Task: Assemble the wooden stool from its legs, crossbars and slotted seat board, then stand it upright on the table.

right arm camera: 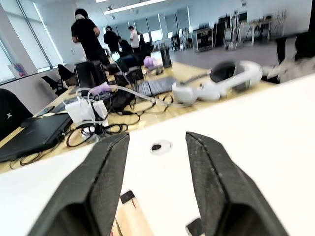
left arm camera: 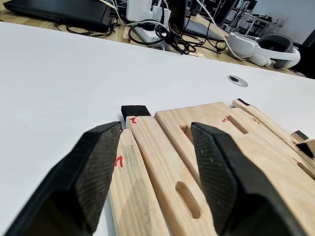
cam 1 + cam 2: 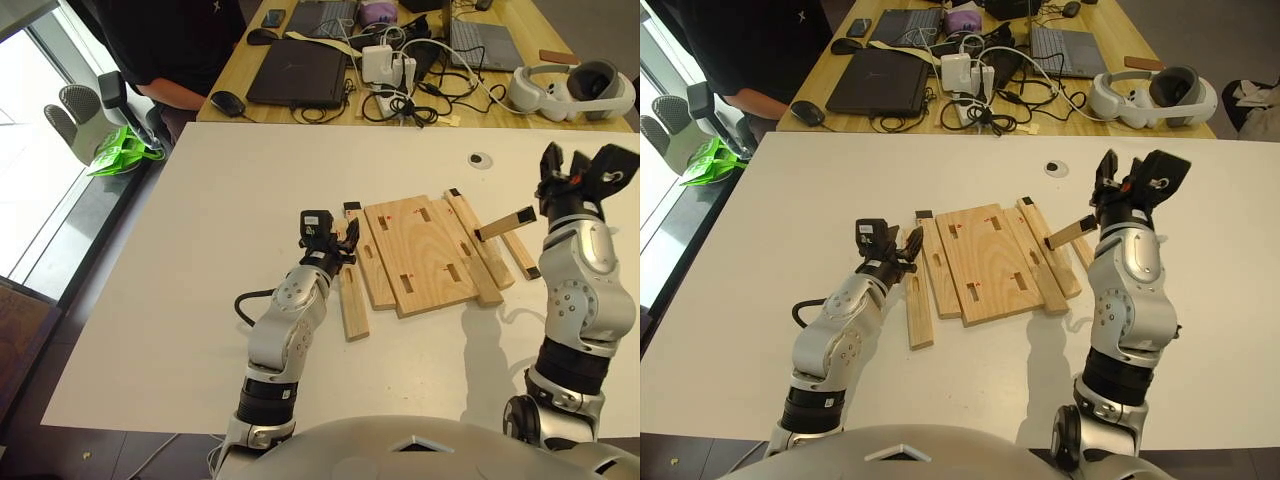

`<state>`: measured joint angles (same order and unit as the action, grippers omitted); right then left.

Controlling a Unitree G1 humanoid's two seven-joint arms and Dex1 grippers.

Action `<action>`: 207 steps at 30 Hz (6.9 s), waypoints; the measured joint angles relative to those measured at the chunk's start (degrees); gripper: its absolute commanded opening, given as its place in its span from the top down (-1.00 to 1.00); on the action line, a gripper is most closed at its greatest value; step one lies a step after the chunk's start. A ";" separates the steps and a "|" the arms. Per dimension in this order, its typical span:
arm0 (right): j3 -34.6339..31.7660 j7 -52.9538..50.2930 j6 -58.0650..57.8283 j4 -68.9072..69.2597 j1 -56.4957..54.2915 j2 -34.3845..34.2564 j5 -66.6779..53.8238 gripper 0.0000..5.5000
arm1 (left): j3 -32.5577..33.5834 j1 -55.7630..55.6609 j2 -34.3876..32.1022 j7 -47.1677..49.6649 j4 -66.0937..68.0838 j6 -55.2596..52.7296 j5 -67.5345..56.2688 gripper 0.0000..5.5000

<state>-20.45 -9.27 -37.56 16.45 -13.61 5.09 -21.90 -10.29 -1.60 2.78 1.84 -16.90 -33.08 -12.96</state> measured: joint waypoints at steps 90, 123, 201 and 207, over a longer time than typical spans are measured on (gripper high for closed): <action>8.06 50.22 3.99 -16.65 18.72 32.04 -0.75 -0.02 | -2.34 0.03 0.10 4.91 1.95 4.12 -0.11 0.06; 16.49 53.58 -2.41 -27.20 -3.91 35.31 3.09 0.62 | -2.23 -0.63 0.09 5.57 3.99 5.40 -0.29 0.06; 16.55 89.97 -11.08 -27.36 -29.90 44.40 -13.39 0.63 | -4.63 -20.08 -3.24 -2.04 -1.41 2.27 16.85 0.06; 13.02 83.58 -13.85 -26.19 -29.93 39.98 -17.41 0.63 | -6.08 -18.74 -2.17 -2.40 -2.03 1.97 17.39 0.06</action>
<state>-7.43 74.32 -51.40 -9.74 -43.53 45.07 -39.32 -16.37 -20.34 0.61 -0.56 -18.93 -31.12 4.43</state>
